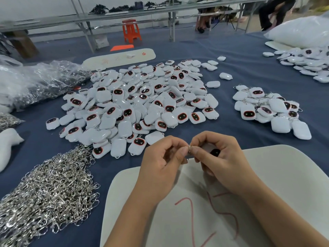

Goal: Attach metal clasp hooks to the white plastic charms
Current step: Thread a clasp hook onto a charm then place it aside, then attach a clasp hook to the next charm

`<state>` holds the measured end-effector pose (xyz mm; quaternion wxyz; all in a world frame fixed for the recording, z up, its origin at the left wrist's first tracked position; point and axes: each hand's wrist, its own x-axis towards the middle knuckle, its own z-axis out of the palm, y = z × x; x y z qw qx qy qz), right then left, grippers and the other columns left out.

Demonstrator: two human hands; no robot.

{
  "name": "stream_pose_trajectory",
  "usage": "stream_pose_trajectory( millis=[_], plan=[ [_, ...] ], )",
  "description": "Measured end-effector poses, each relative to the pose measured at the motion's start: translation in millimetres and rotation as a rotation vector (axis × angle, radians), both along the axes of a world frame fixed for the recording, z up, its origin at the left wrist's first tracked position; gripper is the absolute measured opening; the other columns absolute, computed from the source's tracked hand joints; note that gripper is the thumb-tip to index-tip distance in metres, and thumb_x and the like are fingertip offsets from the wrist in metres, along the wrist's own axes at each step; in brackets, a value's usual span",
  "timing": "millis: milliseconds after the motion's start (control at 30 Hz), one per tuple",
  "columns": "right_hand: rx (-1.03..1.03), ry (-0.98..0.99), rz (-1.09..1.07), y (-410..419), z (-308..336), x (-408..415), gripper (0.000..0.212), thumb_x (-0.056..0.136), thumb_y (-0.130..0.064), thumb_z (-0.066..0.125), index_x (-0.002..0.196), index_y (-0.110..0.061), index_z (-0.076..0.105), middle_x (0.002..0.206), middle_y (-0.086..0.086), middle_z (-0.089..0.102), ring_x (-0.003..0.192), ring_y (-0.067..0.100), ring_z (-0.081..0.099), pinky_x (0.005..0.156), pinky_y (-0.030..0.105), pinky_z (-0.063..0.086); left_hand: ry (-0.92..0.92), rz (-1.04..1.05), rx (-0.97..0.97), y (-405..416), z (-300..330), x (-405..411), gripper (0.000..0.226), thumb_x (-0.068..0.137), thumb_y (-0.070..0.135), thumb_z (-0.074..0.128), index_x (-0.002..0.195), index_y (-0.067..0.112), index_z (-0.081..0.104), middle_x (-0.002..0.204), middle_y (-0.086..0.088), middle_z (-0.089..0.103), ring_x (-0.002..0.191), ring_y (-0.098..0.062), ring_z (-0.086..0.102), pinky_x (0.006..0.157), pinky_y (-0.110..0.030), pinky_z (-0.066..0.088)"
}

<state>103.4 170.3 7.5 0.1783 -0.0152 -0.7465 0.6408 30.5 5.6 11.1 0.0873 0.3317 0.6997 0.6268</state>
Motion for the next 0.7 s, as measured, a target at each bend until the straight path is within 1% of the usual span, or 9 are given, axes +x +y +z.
stream_pose_trajectory(
  millis=[100, 133, 267, 400, 467, 533, 600, 667, 700],
  plan=[
    [0.020, 0.018, -0.021, -2, 1, 0, 0.014, 0.096, -0.012, 0.072, 0.083, -0.018, 0.071, 0.063, 0.010, 0.059, 0.047, 0.015, 0.045, 0.046, 0.022, 0.039, 0.068, 0.055, -0.041, 4, -1, 3, 0.012, 0.097, 0.020, 0.058, 0.089, 0.023, 0.066, 0.077, 0.011, 0.065, 0.073, -0.011, 0.062, 0.070, -0.023, 0.049],
    [0.025, 0.028, -0.033, -3, 1, 0, 0.013, 0.096, -0.013, 0.071, 0.084, -0.018, 0.070, 0.062, 0.008, 0.059, 0.047, 0.015, 0.045, 0.046, 0.022, 0.040, 0.099, 0.082, -0.047, 5, -1, 5, 0.012, 0.097, 0.022, 0.057, 0.089, 0.025, 0.065, 0.077, 0.012, 0.065, 0.074, -0.013, 0.061, 0.069, -0.025, 0.049],
    [0.008, 0.068, -0.093, -7, -3, 0, 0.014, 0.098, -0.008, 0.070, 0.086, -0.016, 0.069, 0.057, -0.005, 0.058, 0.045, 0.017, 0.047, 0.046, 0.023, 0.039, 0.192, 0.190, -0.013, 13, -5, 11, 0.012, 0.100, 0.021, 0.056, 0.091, 0.022, 0.064, 0.079, 0.014, 0.063, 0.076, -0.013, 0.060, 0.068, -0.016, 0.043],
    [0.011, 0.110, -0.141, -14, -1, 0, 0.012, 0.096, -0.010, 0.068, 0.085, -0.016, 0.067, 0.056, 0.000, 0.058, 0.043, 0.019, 0.052, 0.047, 0.023, 0.042, 0.181, 0.262, 0.043, 21, -7, 17, 0.014, 0.101, 0.019, 0.053, 0.091, 0.020, 0.062, 0.080, 0.013, 0.062, 0.076, -0.013, 0.062, 0.068, -0.015, 0.044],
    [0.008, 0.135, -0.152, -18, -1, 0, 0.014, 0.096, -0.006, 0.067, 0.084, -0.014, 0.066, 0.059, 0.003, 0.062, 0.044, 0.021, 0.055, 0.048, 0.023, 0.044, 0.159, 0.294, 0.071, 25, -8, 22, 0.015, 0.102, 0.017, 0.050, 0.091, 0.018, 0.061, 0.081, 0.013, 0.062, 0.077, -0.010, 0.063, 0.069, -0.012, 0.044],
    [0.007, 0.160, -0.162, -21, -2, 0, 0.016, 0.096, -0.004, 0.066, 0.084, -0.015, 0.065, 0.063, 0.001, 0.066, 0.045, 0.020, 0.056, 0.049, 0.022, 0.046, 0.132, 0.315, 0.086, 27, -8, 24, 0.017, 0.102, 0.016, 0.048, 0.090, 0.016, 0.060, 0.080, 0.012, 0.062, 0.077, -0.009, 0.063, 0.069, -0.010, 0.044],
    [0.014, 0.153, -0.164, -23, -3, -1, 0.012, 0.095, -0.010, 0.068, 0.086, -0.017, 0.066, 0.064, -0.001, 0.066, 0.045, 0.018, 0.056, 0.049, 0.022, 0.045, 0.172, 0.335, 0.063, 26, -7, 22, 0.017, 0.102, 0.013, 0.047, 0.090, 0.014, 0.059, 0.080, 0.012, 0.061, 0.078, -0.010, 0.062, 0.070, -0.010, 0.044],
    [0.017, 0.118, -0.136, -22, -4, -2, 0.006, 0.094, -0.017, 0.070, 0.093, -0.020, 0.066, 0.069, -0.003, 0.065, 0.049, 0.015, 0.054, 0.049, 0.025, 0.045, 0.240, 0.334, 0.015, 22, -7, 17, 0.017, 0.102, 0.011, 0.046, 0.090, 0.014, 0.058, 0.082, 0.011, 0.060, 0.079, -0.013, 0.060, 0.069, -0.015, 0.045],
    [-0.020, 0.089, -0.114, -20, -5, -2, 0.011, 0.093, -0.018, 0.070, 0.100, -0.020, 0.063, 0.073, -0.003, 0.065, 0.052, 0.015, 0.053, 0.050, 0.027, 0.045, 0.272, 0.325, -0.017, 19, -7, 14, 0.016, 0.102, 0.011, 0.046, 0.090, 0.014, 0.058, 0.083, 0.009, 0.059, 0.079, -0.015, 0.059, 0.069, -0.020, 0.045]
  ],
)
